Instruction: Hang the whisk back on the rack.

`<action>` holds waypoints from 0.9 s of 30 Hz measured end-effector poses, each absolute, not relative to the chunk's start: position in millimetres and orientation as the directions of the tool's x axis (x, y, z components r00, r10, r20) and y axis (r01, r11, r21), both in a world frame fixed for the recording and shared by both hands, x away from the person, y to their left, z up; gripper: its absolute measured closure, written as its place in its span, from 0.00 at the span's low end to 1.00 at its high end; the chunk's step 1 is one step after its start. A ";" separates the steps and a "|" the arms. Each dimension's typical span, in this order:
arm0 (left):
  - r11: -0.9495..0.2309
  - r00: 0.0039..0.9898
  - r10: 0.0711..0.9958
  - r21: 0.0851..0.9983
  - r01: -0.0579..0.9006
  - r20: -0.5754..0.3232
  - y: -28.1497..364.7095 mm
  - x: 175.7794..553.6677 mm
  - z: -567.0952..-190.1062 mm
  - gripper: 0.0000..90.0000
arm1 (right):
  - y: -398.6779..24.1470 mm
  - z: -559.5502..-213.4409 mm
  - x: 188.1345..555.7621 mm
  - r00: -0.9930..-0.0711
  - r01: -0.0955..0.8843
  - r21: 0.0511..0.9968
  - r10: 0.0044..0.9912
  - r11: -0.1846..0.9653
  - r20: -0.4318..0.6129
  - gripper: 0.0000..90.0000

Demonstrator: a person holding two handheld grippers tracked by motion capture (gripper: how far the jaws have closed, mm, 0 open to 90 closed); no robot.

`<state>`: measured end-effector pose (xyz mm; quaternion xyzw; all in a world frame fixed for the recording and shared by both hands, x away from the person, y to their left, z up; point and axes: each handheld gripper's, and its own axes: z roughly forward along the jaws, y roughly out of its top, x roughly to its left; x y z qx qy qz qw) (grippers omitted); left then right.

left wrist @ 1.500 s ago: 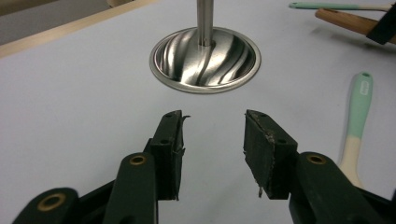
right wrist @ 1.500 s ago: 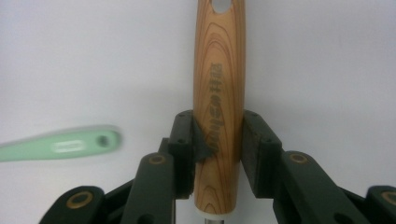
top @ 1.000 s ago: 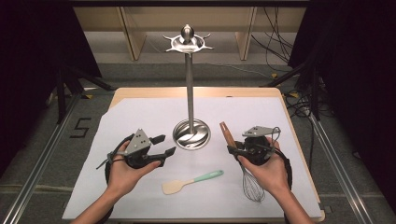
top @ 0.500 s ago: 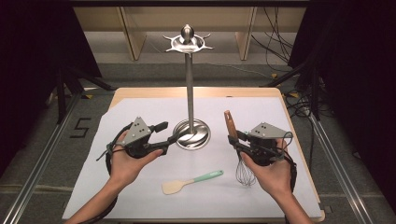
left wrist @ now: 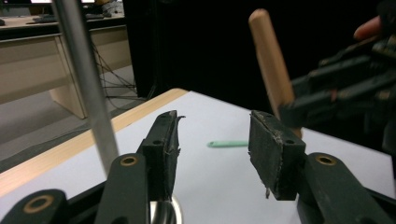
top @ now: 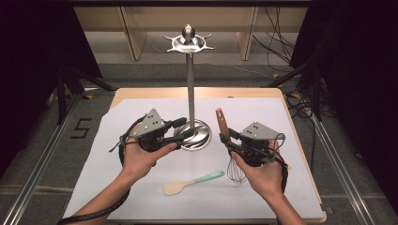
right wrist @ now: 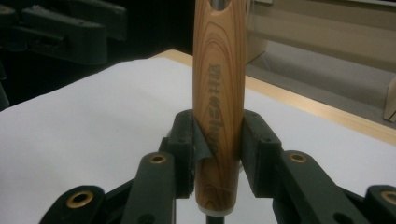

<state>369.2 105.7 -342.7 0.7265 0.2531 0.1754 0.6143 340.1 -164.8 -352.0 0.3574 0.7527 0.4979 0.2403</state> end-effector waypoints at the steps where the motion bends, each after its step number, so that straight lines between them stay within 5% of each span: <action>1: -0.110 0.815 0.576 0.982 0.154 -0.064 102.1 369.5 -340.3 0.58 | -161.1 -351.6 339.9 -0.631 0.287 0.927 0.776 0.241 -0.007 0.76; 14: -0.109 0.849 0.520 0.978 0.175 -0.094 68.7 376.6 -325.6 0.62 | -146.7 -347.4 337.3 -0.637 0.259 0.931 0.770 0.258 -0.036 0.76; 27: -0.095 0.876 0.468 0.980 0.177 -0.113 67.0 377.1 -314.6 0.82 | -141.3 -342.8 338.5 -0.636 0.218 0.943 0.769 0.251 -0.058 0.76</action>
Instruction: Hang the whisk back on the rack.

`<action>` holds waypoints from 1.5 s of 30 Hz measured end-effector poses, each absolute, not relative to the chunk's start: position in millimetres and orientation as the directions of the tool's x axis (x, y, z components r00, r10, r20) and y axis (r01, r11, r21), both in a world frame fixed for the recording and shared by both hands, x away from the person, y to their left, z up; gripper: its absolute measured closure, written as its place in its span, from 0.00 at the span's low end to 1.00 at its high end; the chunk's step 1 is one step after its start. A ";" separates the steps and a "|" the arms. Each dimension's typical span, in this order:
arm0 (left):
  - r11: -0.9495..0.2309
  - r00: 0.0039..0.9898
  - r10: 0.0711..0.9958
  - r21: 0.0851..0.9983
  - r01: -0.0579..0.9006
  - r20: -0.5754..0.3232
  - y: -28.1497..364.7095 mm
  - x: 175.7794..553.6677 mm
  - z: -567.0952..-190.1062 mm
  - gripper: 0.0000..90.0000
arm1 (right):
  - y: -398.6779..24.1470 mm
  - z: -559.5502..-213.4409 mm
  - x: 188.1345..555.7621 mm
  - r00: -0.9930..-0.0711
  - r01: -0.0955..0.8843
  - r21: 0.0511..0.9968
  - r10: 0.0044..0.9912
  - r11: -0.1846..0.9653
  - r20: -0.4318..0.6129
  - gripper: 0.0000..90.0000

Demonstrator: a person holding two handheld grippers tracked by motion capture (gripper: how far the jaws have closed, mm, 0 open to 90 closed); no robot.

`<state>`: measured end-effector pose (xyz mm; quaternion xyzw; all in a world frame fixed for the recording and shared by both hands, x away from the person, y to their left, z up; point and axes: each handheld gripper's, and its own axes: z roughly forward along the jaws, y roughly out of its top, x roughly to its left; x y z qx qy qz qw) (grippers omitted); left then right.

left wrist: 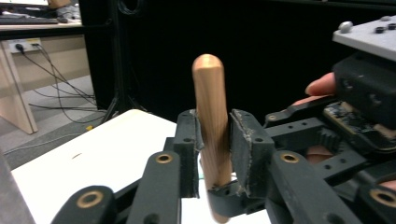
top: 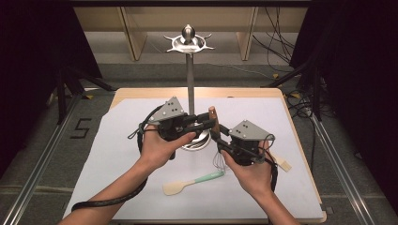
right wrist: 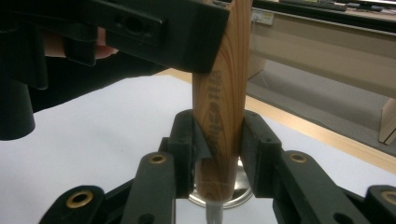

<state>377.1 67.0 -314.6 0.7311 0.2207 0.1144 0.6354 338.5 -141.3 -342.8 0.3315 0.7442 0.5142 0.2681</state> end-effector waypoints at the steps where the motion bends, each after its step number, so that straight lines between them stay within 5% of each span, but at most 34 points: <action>1: -0.099 0.880 0.462 0.980 0.171 -0.106 66.5 376.8 -313.2 0.82 | -139.9 -342.8 338.1 -0.637 0.227 0.944 0.770 0.241 -0.043 0.76; 17: -0.144 0.883 0.469 0.984 0.107 -0.027 62.4 379.4 -309.3 0.81 | -133.6 -335.4 341.2 -0.624 0.230 0.947 0.781 0.222 -0.031 0.76; 22: -0.198 0.911 0.412 0.978 0.061 0.027 67.0 383.0 -301.6 0.81 | -134.5 -334.5 338.9 -0.638 0.221 0.950 0.770 0.222 -0.032 0.73; 26: -0.232 0.928 0.367 0.972 0.024 0.065 77.0 391.6 -292.8 0.81 | -139.5 -336.6 335.0 -0.648 0.218 0.947 0.761 0.237 -0.041 0.60; 45: -0.258 0.969 0.232 0.966 -0.017 0.079 112.9 429.8 -251.0 0.81 | -174.1 -376.8 329.7 -0.624 0.314 0.904 0.780 0.291 -0.034 0.61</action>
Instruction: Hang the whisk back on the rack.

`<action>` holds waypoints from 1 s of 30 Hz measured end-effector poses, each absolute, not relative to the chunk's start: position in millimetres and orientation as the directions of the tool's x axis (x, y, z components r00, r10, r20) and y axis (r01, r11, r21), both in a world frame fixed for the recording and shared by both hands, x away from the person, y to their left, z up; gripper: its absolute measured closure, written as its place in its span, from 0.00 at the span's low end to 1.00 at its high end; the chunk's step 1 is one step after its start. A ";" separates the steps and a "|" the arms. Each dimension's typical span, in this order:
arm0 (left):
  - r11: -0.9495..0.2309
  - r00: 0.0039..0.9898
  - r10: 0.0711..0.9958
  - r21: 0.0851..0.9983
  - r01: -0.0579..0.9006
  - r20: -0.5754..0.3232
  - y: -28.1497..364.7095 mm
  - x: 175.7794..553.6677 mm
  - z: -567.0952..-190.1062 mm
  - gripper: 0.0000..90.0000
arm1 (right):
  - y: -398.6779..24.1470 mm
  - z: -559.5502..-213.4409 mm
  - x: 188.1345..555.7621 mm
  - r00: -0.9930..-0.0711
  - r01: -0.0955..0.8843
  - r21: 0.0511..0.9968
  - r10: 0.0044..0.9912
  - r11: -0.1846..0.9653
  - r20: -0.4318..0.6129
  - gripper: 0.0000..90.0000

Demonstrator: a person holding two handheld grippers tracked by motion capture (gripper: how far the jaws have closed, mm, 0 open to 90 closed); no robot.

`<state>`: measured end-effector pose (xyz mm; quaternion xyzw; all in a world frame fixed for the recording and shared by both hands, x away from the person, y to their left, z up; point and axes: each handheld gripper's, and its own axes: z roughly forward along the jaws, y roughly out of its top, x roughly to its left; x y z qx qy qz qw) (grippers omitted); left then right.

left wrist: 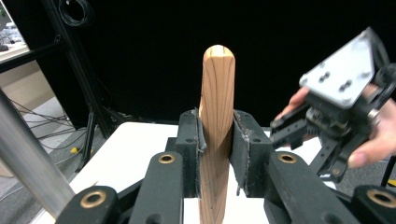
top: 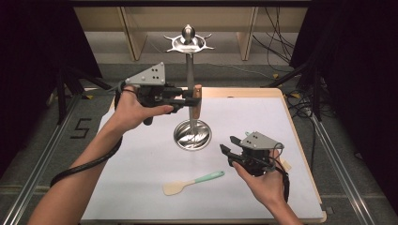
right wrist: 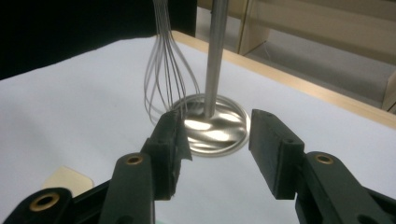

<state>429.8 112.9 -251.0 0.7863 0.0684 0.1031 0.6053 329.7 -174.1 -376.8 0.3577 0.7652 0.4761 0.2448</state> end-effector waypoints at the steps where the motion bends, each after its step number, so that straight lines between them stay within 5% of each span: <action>1: -0.259 0.969 0.234 0.966 -0.015 0.078 114.0 431.3 -247.9 0.81 | -174.1 -376.8 329.7 -0.624 0.314 0.904 0.780 0.291 -0.034 0.61; 30: -0.234 0.965 0.258 0.972 0.008 0.054 122.6 456.2 -209.3 0.81 | -183.2 -387.8 332.5 -0.611 0.360 0.889 0.791 0.283 -0.004 0.62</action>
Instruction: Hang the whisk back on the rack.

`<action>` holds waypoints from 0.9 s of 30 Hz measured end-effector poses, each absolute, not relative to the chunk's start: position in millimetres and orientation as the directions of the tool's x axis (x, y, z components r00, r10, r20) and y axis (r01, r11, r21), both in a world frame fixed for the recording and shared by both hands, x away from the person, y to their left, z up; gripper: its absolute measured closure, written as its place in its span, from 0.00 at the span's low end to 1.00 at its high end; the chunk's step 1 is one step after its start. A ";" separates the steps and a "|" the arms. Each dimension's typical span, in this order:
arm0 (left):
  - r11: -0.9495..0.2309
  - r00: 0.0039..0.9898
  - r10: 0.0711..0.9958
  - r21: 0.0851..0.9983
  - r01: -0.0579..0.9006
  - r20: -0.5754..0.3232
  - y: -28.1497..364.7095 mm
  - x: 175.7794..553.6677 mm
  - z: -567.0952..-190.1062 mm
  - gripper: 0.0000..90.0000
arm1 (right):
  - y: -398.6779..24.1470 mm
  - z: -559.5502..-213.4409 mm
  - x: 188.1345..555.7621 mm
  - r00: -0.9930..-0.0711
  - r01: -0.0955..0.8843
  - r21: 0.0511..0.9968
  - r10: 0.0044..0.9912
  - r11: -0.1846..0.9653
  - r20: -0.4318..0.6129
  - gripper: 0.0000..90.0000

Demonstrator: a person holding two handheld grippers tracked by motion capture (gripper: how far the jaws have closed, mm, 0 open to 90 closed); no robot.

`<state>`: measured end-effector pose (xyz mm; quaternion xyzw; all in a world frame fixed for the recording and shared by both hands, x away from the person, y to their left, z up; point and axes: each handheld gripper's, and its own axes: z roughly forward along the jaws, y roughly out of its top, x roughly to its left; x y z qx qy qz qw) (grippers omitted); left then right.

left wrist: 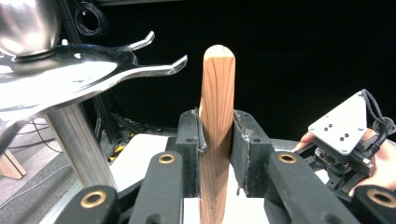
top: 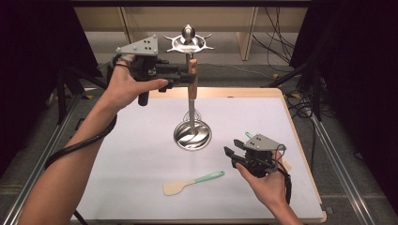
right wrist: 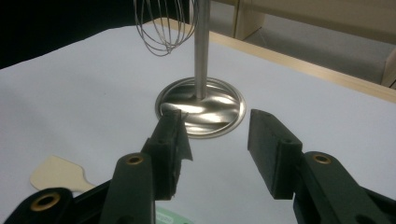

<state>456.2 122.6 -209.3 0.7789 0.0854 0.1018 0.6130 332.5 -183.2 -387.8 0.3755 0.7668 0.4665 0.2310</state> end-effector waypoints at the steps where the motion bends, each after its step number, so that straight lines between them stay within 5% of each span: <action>1: -0.235 0.965 0.256 0.972 0.009 0.053 122.4 456.3 -208.6 0.81 | -182.7 -386.7 329.8 -0.595 0.397 0.879 0.804 0.264 0.028 0.62; 27: -0.204 0.962 0.272 0.976 0.076 -0.018 126.8 473.5 -204.3 0.81 | -182.3 -390.0 333.7 -0.595 0.381 0.890 0.803 0.251 0.028 0.62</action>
